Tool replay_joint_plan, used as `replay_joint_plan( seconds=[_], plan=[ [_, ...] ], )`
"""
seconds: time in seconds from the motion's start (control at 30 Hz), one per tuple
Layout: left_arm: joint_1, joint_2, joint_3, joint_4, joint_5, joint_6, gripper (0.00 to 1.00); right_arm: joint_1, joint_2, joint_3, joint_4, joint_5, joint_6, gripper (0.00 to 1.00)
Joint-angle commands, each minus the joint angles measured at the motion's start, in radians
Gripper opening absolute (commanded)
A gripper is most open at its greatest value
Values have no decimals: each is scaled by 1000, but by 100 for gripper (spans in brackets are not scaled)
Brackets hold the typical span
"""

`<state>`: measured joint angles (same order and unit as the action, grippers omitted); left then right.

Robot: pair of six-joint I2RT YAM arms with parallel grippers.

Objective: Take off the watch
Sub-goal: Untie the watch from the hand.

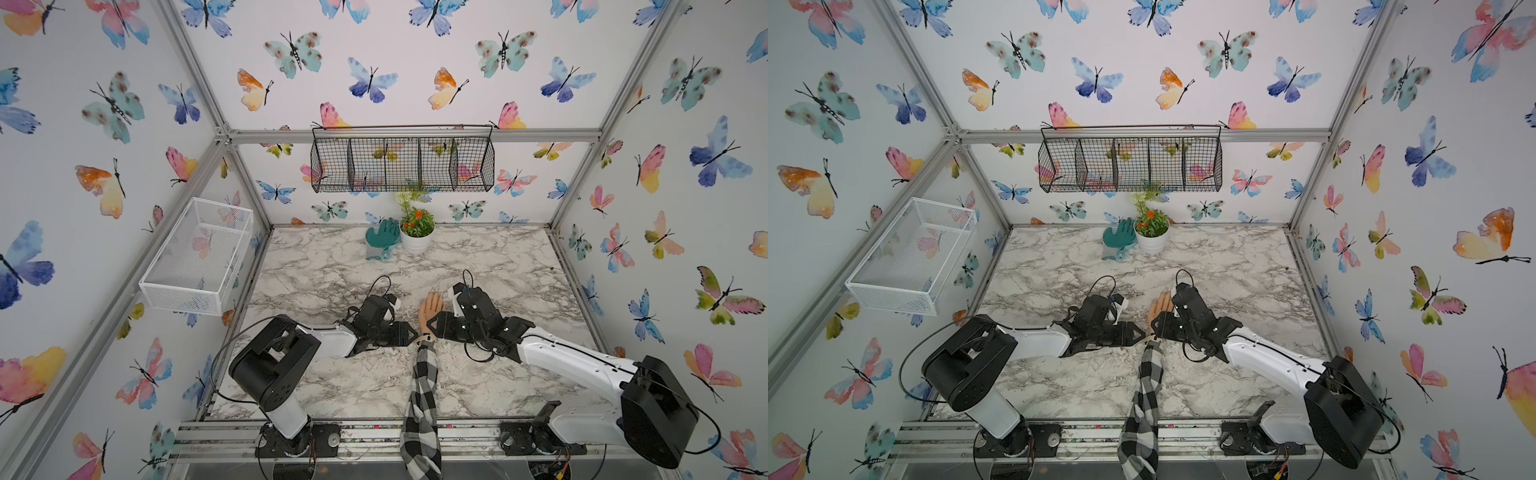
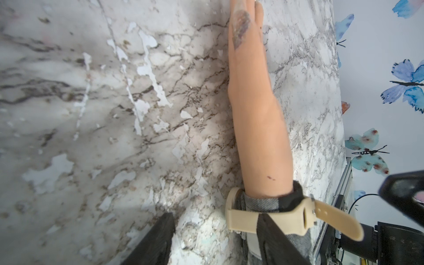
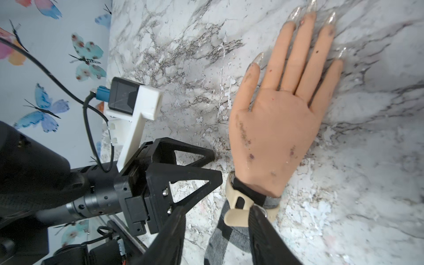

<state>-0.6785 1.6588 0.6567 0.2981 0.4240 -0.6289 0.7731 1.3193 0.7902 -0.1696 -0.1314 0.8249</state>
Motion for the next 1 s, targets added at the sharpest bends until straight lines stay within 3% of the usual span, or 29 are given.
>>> replay_joint_plan(
  seconds=[0.0, 0.37, 0.7, 0.77, 0.97],
  plan=[
    [-9, 1, -2, -47, 10, -4, 62, 18, 41, 73, -186, 73, -92, 50],
    [-7, -3, 1, -54, 10, -3, 62, 178, 270, 300, -460, 328, -83, 51],
    [-9, -3, -2, -57, 8, 0, 62, 187, 294, 306, -481, 420, -38, 44],
    [-8, -2, -2, -57, 9, 1, 62, 187, 293, 298, -480, 420, -35, 39],
    [-9, -5, 3, -57, 14, -3, 62, 187, 279, 274, -447, 395, -36, 11]
  ],
)
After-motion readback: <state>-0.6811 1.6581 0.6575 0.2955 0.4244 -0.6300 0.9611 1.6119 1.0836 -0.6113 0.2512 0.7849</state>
